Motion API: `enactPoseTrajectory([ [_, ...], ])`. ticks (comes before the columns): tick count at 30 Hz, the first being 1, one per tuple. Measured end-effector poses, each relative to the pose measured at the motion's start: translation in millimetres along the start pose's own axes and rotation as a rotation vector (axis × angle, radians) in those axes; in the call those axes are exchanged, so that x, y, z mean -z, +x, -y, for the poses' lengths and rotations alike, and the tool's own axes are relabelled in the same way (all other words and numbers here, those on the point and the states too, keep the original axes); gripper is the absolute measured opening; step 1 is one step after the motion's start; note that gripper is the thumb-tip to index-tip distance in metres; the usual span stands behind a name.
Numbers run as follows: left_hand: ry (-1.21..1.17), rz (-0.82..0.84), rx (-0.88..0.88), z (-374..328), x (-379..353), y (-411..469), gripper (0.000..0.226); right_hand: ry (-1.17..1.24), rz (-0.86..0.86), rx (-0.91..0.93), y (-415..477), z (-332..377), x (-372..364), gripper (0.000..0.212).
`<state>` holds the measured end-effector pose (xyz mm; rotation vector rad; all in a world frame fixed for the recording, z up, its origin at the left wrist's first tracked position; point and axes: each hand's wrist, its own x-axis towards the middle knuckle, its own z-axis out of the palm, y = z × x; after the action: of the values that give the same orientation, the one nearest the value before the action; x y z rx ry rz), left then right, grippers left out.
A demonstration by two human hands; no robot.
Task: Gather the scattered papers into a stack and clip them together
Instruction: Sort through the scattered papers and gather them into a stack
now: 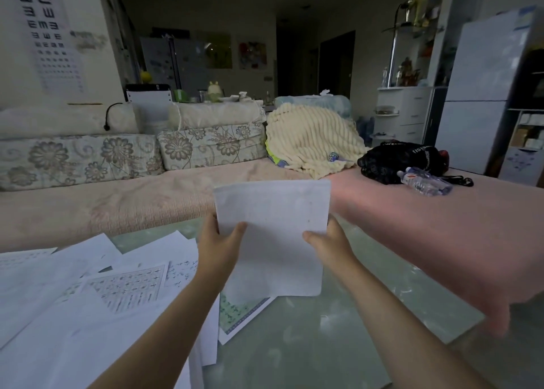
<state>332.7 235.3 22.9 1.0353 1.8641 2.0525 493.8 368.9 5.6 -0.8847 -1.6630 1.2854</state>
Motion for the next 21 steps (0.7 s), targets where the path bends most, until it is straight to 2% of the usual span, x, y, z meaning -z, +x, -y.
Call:
enactPoseTrajectory([
  [5, -0.014, -0.039, -0.044, 3.1, -5.3, -2.8, 0.024, 0.018, -0.025, 0.007, 5.0, 0.2, 1.4, 0.029],
  [12, 0.043, 0.037, 0.092, 33.7, -7.2, -11.1, 0.021, -0.06, 0.034, -0.09, 5.1, -17.5, -2.0, 0.034],
  [15, 0.123, 0.053, 0.067, 30.1, -7.7, -7.8, 0.015, -0.097, 0.035, -0.07, 5.8, -14.5, -5.6, 0.038],
  [21, 0.199, 0.075, 0.037, -0.4, 31.3, 2.6, 0.025, -0.118, 0.019, -0.076, 2.2, 11.0, -20.9, 0.031],
])
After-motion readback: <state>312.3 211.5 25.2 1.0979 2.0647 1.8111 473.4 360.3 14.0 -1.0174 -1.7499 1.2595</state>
